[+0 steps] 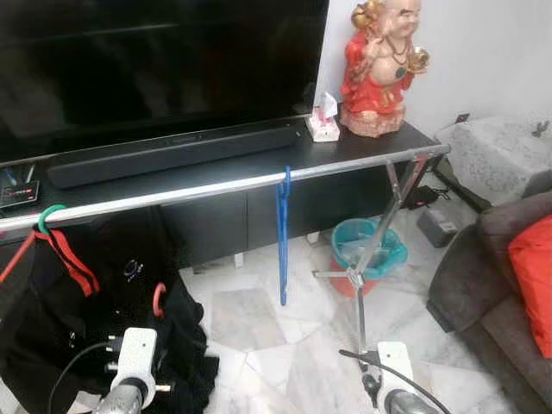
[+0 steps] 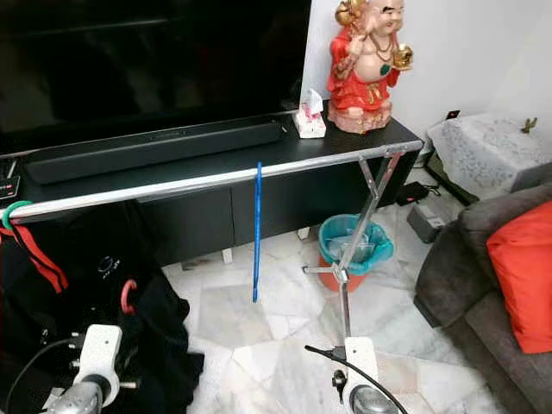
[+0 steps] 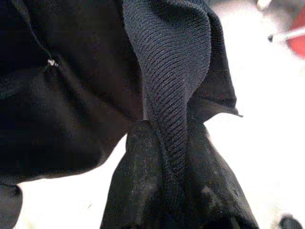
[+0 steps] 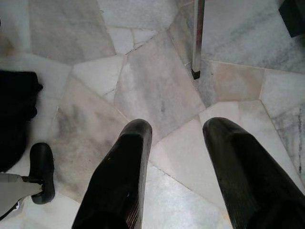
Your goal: Hang hanger
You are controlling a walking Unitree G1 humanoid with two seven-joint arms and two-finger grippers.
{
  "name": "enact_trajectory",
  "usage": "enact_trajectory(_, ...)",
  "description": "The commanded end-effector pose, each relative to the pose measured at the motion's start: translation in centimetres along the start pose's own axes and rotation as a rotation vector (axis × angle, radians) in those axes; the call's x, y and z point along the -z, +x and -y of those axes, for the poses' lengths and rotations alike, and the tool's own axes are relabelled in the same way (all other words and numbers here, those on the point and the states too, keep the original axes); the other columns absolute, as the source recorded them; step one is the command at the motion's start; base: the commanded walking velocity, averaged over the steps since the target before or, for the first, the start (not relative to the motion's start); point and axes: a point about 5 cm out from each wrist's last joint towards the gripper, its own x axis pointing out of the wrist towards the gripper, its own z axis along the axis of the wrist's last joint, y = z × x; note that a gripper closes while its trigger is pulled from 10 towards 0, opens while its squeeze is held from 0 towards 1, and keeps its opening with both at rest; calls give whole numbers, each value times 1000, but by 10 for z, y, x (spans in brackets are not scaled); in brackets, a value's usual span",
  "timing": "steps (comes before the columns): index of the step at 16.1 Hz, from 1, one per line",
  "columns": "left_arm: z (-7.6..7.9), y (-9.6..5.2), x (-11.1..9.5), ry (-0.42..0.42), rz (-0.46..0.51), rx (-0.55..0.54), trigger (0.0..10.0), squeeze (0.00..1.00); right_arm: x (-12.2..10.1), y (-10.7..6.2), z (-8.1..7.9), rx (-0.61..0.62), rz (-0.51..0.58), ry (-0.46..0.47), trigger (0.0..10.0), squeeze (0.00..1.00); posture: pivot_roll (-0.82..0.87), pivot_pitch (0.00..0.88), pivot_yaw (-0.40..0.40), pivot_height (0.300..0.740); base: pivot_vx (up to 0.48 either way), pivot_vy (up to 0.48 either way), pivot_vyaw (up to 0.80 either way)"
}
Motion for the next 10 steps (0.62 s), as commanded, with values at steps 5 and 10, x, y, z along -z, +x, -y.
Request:
enact_trajectory(5, -2, -4, 22, 21, -114, -33, 10000, 0, 6, -1, 2, 10, -6, 20, 10000, 0, 46, 0, -31, 740, 0, 0, 0)
enact_trajectory(10, 4, -15, 51, -55, -243, -59, 10000, 0, 7, -1, 2, 10, -7, 18, 10000, 0, 40, 0, -33, 740, 0, 0, 0)
